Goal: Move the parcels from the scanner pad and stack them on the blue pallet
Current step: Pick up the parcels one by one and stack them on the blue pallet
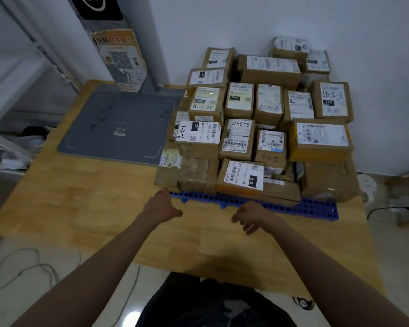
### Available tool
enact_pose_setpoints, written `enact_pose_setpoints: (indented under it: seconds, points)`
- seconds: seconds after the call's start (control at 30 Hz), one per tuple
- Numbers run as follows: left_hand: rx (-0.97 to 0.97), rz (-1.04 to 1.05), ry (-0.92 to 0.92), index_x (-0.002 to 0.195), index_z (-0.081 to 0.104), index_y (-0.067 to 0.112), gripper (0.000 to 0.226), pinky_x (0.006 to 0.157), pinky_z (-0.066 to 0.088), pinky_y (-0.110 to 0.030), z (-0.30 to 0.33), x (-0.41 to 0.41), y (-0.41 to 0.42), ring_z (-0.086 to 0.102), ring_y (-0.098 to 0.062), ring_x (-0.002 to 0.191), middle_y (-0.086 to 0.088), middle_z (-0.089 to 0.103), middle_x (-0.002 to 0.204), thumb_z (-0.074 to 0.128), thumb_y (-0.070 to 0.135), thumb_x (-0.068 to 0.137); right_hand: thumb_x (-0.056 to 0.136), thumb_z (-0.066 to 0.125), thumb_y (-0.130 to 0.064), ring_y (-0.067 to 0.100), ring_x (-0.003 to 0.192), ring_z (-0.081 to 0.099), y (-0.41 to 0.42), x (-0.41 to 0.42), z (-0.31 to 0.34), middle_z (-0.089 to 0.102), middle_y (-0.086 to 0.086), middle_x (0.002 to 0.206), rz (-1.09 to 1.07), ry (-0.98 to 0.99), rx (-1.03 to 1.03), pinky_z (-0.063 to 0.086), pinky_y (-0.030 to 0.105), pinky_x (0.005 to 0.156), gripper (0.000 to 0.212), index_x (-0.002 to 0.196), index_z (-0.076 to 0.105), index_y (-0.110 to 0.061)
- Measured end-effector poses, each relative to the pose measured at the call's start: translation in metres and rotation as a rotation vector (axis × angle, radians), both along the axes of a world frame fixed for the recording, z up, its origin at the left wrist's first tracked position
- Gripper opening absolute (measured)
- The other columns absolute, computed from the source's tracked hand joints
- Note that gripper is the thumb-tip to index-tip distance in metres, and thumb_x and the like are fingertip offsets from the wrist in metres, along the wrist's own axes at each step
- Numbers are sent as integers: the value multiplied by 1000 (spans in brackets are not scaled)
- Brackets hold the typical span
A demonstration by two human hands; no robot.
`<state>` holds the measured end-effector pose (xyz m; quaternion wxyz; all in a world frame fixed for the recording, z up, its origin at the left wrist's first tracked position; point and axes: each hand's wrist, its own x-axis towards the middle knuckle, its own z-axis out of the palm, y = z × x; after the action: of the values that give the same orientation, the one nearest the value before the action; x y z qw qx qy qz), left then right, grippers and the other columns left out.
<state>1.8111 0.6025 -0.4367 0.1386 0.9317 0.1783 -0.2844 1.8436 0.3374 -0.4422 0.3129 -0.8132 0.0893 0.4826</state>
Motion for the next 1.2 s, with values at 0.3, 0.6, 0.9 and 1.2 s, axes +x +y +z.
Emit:
enact_pose_setpoints:
  seconds: [0.3,0.6,0.9,1.2]
  points:
    - [-43,-31,36,127,44,7,73,84,50,-39,-22,21,81,54,-30,111,-12,51,127,77,46,75,93,64,-21,31,95,67,82,-3,-12,63,21,119,-84,-65,-47,59,44,83,38,121,59,3]
    - [-232,-260,-3,155,8,15,120,93,45,-34,-33,85,133,45,-28,129,-11,36,150,87,34,66,91,64,-33,25,124,50,157,11,-24,45,8,144,159,-178,-154,48,37,96,66,147,36,-13]
    - [-406,-290,-45,148,29,18,105,86,50,-32,-42,114,120,55,-23,115,-6,53,136,87,19,61,94,61,-36,26,129,47,167,43,-15,39,8,151,256,-152,-152,44,39,103,70,152,29,-13]
    - [-369,-356,-10,151,23,19,109,91,51,-36,-37,118,122,55,-24,117,-5,52,139,88,26,63,94,61,-35,27,121,53,168,44,-9,48,11,142,295,-131,-194,47,40,100,63,147,36,-11]
